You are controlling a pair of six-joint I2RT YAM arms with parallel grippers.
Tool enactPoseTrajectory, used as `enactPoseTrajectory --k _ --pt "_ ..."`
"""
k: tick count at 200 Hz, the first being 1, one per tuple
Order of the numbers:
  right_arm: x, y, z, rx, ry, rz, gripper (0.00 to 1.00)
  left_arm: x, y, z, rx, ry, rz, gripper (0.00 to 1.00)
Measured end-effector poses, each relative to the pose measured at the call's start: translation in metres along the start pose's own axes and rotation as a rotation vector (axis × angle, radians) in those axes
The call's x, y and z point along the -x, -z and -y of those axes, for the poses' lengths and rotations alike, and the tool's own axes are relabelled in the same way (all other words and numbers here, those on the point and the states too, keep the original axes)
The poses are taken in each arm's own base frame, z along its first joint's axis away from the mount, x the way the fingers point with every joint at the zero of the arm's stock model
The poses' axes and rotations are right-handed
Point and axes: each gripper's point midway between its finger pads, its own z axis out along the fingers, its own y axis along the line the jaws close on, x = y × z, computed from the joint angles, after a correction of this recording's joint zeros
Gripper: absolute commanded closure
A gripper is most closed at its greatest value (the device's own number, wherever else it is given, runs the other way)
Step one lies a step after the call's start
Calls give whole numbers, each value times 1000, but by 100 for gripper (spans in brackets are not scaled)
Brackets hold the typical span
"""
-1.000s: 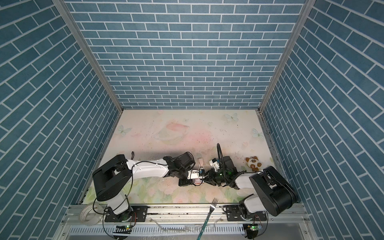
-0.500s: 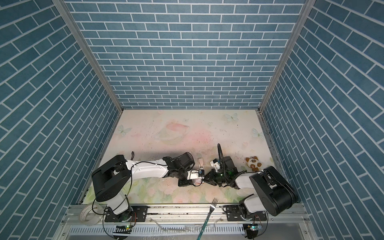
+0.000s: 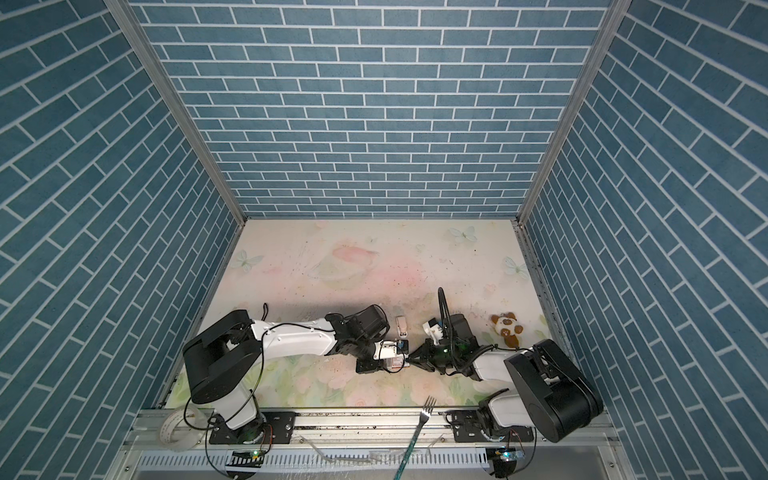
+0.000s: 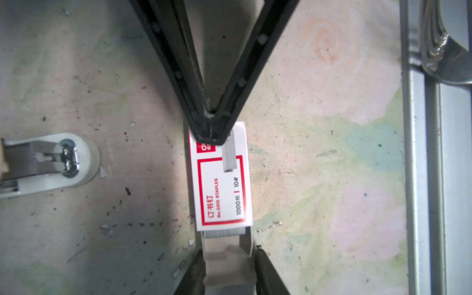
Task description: Load the staples into the stapler
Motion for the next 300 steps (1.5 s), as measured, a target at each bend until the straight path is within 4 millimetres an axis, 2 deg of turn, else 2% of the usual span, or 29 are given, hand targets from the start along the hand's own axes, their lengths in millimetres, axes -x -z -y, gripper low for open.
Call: enactPoseTrajectory --k 64,108,175,260,300 --pt "0 5 3 -7 -10 16 94 0 0 0 2 0 0 67" --pt "0 6 4 -7 -16 16 94 -1 1 4 -14 10 -6 56" --pt "0 6 4 -6 -18 15 95 0 1 7 -33 10 -17 53" --pt "0 7 4 -5 -19 15 95 12 -5 5 -38 -1 -8 54" --pt "0 7 4 -5 -19 15 95 13 -6 4 -37 -4 -5 59"
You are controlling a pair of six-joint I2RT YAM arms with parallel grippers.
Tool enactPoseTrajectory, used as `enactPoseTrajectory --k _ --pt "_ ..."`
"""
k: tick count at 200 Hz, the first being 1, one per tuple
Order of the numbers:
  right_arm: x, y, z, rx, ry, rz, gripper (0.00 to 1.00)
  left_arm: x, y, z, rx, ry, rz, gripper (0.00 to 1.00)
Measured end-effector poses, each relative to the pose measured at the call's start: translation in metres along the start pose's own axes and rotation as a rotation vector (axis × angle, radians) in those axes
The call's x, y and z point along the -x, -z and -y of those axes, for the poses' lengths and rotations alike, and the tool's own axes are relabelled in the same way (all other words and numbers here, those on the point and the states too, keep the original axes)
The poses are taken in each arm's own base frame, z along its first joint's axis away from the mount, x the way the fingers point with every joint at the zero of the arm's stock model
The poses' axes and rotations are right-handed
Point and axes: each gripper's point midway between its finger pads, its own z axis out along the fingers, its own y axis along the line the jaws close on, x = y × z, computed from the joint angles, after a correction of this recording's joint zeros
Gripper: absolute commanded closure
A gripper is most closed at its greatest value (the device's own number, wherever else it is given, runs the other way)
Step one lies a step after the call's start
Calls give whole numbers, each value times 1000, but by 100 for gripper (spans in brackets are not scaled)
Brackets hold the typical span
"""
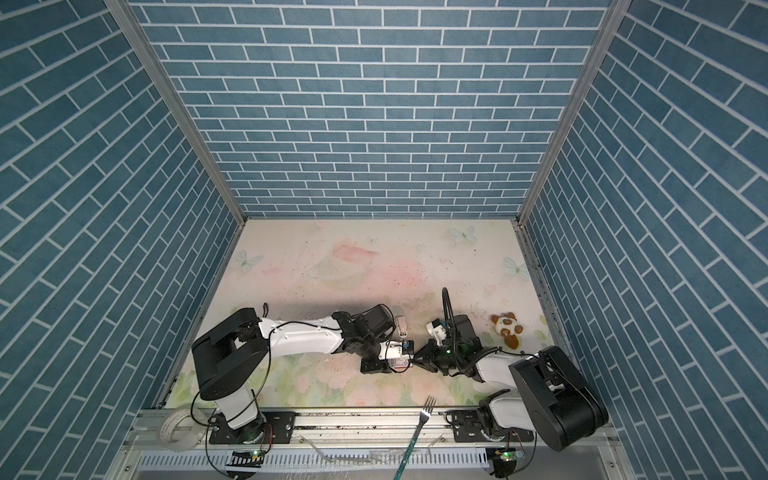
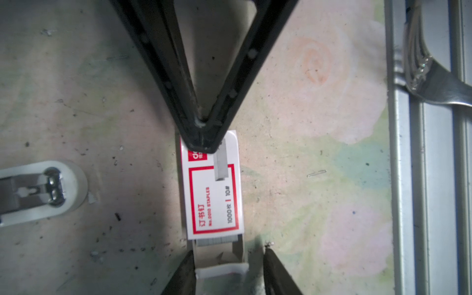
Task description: Load the staples into the stapler
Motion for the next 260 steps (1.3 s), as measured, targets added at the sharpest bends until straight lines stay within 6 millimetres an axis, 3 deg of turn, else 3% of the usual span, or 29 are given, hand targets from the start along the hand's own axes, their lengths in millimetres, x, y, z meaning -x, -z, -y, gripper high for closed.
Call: enactPoseTrajectory --k 44,92,260 --pt "0 0 0 1 0 0 95 4 -2 -2 1 -3 3 62" --pt "0 0 0 1 1 0 95 6 -3 -5 12 -7 2 72" --pt "0 12 8 3 -19 21 96 10 -6 -4 17 -22 12 72"
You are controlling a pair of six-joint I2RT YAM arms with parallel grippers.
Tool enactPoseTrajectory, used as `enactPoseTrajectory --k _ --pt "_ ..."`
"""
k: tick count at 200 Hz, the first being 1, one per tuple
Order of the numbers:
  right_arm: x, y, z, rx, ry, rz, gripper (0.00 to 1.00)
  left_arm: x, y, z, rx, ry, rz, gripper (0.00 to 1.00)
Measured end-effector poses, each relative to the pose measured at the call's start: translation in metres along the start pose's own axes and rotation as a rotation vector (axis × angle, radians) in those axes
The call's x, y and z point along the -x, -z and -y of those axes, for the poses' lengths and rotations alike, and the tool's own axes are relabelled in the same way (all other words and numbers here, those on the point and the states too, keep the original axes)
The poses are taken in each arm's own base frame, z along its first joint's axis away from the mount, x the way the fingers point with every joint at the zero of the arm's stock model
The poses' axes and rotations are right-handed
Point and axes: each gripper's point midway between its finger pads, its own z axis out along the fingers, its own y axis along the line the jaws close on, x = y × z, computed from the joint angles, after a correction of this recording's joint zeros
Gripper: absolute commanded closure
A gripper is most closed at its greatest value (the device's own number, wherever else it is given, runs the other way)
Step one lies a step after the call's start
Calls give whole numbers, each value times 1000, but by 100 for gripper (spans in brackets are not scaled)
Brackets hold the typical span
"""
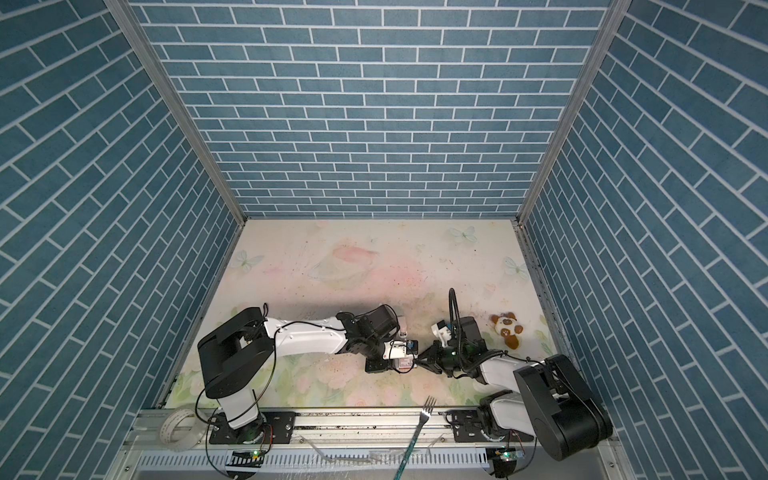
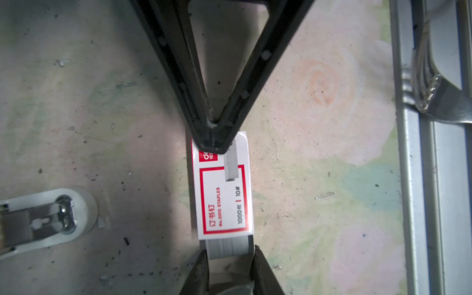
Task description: Load the staples into the stapler
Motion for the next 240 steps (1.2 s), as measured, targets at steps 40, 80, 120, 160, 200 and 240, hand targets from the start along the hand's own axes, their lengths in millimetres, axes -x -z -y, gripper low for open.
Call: enactPoseTrajectory --k 40,80,120,160,200,240 --pt "1 3 2 -10 -9 9 95 0 0 0 1 -1 0 72" --pt "0 7 4 -32 -20 26 95 0 0 0 2 -4 0 72" --pt "-2 15 7 -69 -14 55 95 0 0 0 4 -10 -1 72" --pt "-3 25 13 -110 -24 94 94 0 0 0 5 -14 -1 72" --pt "-3 30 19 -143 -40 121 92 0 0 0 6 -17 -2 71" --pt "0 34 24 -172 -49 145 90 0 0 0 8 -21 -4 70"
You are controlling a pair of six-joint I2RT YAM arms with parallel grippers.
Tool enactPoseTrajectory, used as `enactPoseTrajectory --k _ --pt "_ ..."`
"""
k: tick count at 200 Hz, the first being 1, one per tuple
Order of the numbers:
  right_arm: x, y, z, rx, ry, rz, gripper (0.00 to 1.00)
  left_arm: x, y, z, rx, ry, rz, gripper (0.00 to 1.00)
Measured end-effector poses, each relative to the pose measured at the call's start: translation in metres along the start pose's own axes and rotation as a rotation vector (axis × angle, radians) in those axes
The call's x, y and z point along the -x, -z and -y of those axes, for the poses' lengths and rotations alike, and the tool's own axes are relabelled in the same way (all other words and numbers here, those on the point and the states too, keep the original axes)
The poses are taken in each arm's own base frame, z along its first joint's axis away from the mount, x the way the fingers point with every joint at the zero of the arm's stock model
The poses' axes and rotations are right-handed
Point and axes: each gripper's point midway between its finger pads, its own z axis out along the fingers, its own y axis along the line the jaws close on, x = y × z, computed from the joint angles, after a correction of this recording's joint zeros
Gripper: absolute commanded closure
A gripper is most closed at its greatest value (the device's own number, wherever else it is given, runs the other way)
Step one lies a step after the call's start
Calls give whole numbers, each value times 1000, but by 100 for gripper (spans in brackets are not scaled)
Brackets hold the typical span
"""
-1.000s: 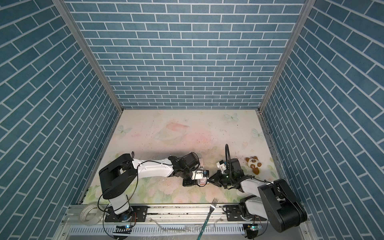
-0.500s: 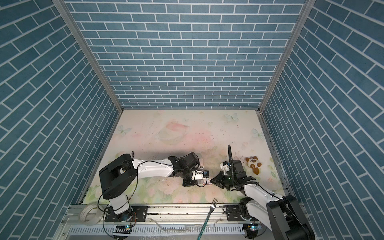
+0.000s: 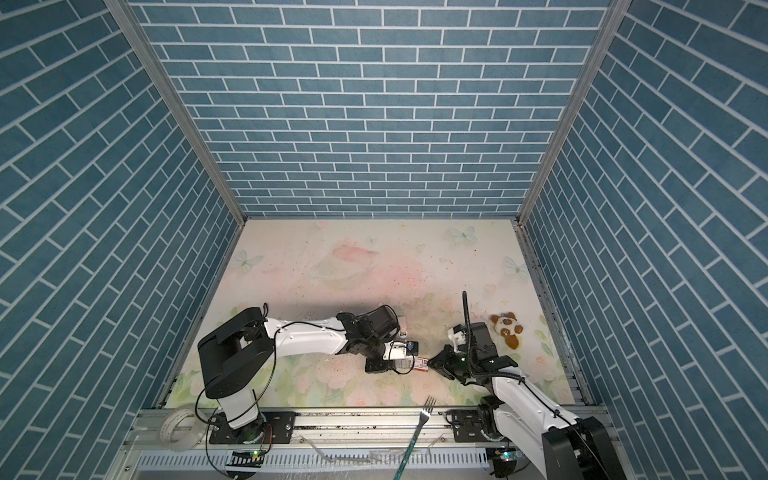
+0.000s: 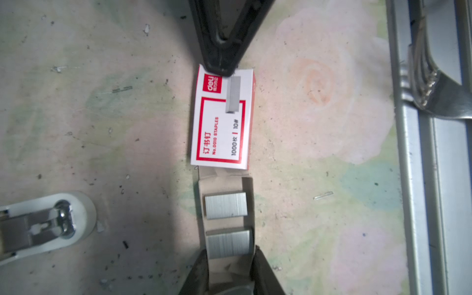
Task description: Load the staples into the stapler
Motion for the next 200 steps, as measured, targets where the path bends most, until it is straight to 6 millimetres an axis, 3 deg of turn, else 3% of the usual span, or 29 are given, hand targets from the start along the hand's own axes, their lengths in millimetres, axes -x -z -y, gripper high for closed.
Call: enactPoseTrajectory --k 58,104,159,200 --pt "3 3 3 -17 -3 26 87 -1 1 0 6 -2 -8 68" --pt "5 7 1 -16 4 44 78 -2 1 0 9 -2 -15 68" --pt "7 16 -15 57 39 91 77 -4 2 0 9 0 -23 68" --pt "-1 14 -16 98 33 61 77 -4 2 0 9 0 -23 68"
